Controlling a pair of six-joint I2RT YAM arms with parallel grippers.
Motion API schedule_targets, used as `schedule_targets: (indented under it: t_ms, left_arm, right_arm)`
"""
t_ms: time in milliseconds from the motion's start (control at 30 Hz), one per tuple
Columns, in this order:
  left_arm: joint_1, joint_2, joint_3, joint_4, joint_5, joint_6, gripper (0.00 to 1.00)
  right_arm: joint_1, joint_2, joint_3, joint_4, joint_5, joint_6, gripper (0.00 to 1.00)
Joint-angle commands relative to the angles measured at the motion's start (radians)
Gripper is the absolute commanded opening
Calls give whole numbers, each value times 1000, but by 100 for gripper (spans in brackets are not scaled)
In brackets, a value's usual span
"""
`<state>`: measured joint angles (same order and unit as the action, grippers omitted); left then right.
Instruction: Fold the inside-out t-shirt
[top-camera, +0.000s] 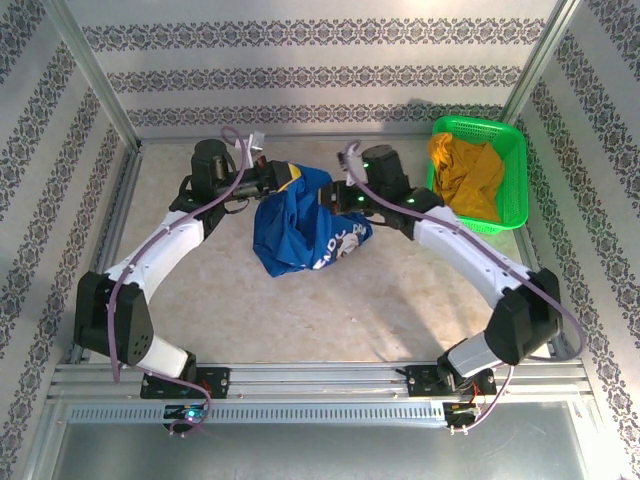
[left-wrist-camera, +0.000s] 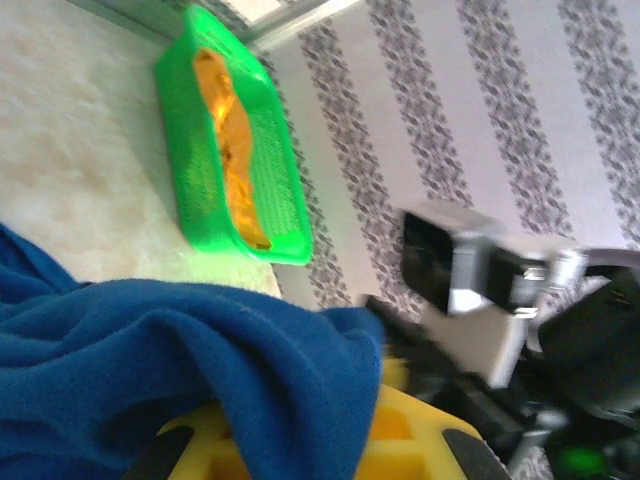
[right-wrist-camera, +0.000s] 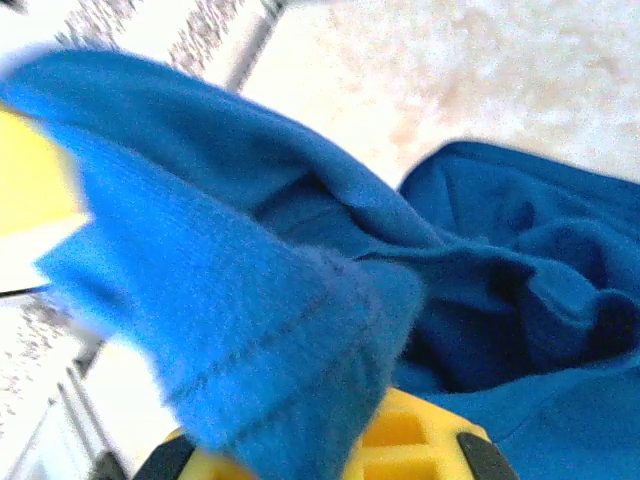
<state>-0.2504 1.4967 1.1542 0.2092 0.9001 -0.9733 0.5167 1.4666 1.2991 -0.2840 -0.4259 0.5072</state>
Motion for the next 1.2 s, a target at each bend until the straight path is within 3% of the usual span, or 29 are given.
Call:
schedule_targets:
  t_ms: [0,100,233,433,533,633,800,933,1167]
  left_arm:
    - [38,15,67,-8,-64,20,2]
    - [43,14,106,-88,-126,80,19]
    - [13,-63,89,-151,-197,120,33]
    - [-170,-256,-30,-339,-463,262,55]
    - [-271,-274,-79,-391,-616,293,58]
    - [-314,-226,-73,-423,-690,349,61]
    - [-313,-88,-12,-424,-681,440,65]
    - [-313,36,71,-436,-603,536,68]
    - [-306,147,64,-377,-521,602,75]
  right_arm:
    - [-57,-158,35,50,-118,100,0]
    - [-91,-210,53,52,-152,137,0]
    - [-134,-205,69,91,-215,187,0]
    - [-148,-172,97,110,-265,212,0]
    - [-149,-173,86,104,-275,223,0]
    - [-148,-192,45,106,-280,225,0]
    - [-146,-209,-15,136,-274,244,0]
    - [-133,-210,-29,150,-255,247,0]
    - [-108,-218,-54,210,-229,283,0]
